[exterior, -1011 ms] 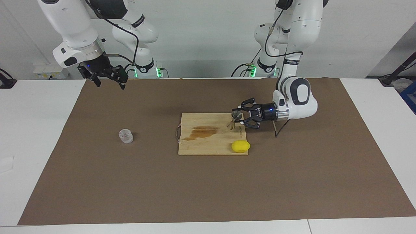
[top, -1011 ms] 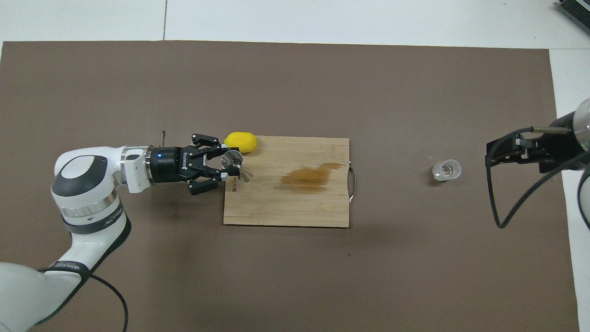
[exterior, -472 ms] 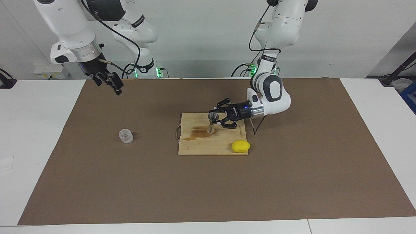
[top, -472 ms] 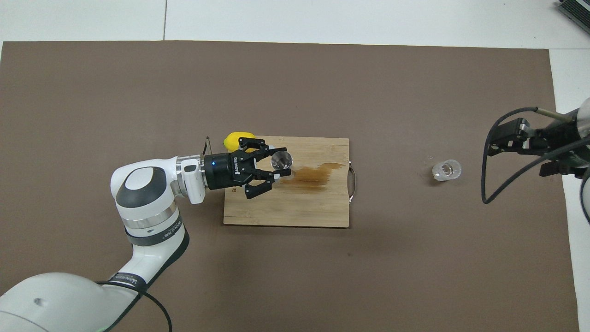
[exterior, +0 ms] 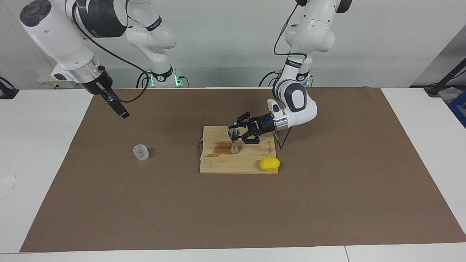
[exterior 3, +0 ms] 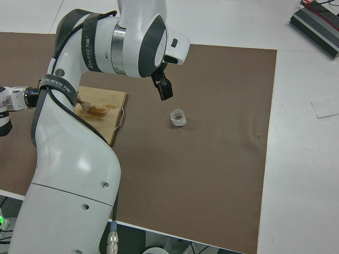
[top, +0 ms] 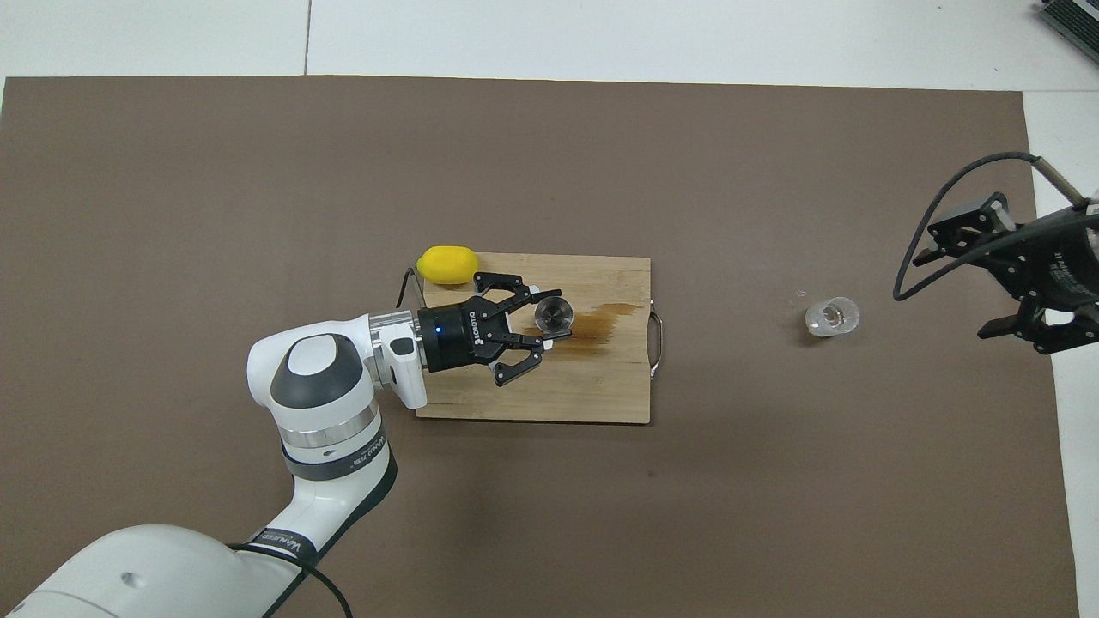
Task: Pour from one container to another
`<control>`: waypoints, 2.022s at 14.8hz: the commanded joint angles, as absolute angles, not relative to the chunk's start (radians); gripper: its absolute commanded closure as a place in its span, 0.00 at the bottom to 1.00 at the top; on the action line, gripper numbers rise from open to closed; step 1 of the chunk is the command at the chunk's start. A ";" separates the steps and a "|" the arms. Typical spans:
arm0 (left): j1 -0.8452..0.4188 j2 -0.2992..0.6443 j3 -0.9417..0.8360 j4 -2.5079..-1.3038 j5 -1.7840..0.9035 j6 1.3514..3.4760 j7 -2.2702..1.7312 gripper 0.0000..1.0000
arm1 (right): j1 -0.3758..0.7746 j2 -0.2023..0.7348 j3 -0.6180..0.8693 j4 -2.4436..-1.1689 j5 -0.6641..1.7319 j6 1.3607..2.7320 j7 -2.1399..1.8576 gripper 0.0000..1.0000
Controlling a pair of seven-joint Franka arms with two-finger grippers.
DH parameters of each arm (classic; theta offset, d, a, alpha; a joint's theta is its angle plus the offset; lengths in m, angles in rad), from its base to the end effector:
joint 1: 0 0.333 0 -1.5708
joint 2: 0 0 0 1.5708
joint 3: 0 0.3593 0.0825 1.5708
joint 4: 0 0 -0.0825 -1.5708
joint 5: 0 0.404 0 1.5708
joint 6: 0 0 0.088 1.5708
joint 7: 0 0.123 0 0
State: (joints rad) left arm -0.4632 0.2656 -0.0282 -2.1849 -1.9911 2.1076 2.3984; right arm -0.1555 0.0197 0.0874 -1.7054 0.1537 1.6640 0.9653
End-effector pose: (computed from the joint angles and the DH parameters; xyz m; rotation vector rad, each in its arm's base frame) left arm 0.5052 -0.3327 0.3088 1.5062 -1.1406 1.1553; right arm 0.5818 -0.0226 0.5833 -2.6145 1.5185 0.1846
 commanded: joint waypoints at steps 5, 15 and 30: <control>-0.494 0.253 -0.014 -2.215 -2.034 2.128 2.437 0.53 | -0.273 0.130 0.094 -1.784 0.346 1.792 1.140 0.01; -0.365 0.242 -0.006 -2.218 -1.916 2.017 2.430 0.00 | -0.390 0.236 0.095 -1.939 0.535 1.989 1.025 0.01; 0.222 0.293 -0.003 -1.918 -0.970 1.593 2.427 0.00 | -0.393 0.330 0.098 -2.105 0.883 2.108 0.784 0.03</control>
State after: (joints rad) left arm 0.1697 0.2482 0.0072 -2.0379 -1.0888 1.6580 2.4170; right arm -0.3861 0.3643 0.0916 -2.0630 0.8245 2.0999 0.8154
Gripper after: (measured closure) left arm 0.000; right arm 0.018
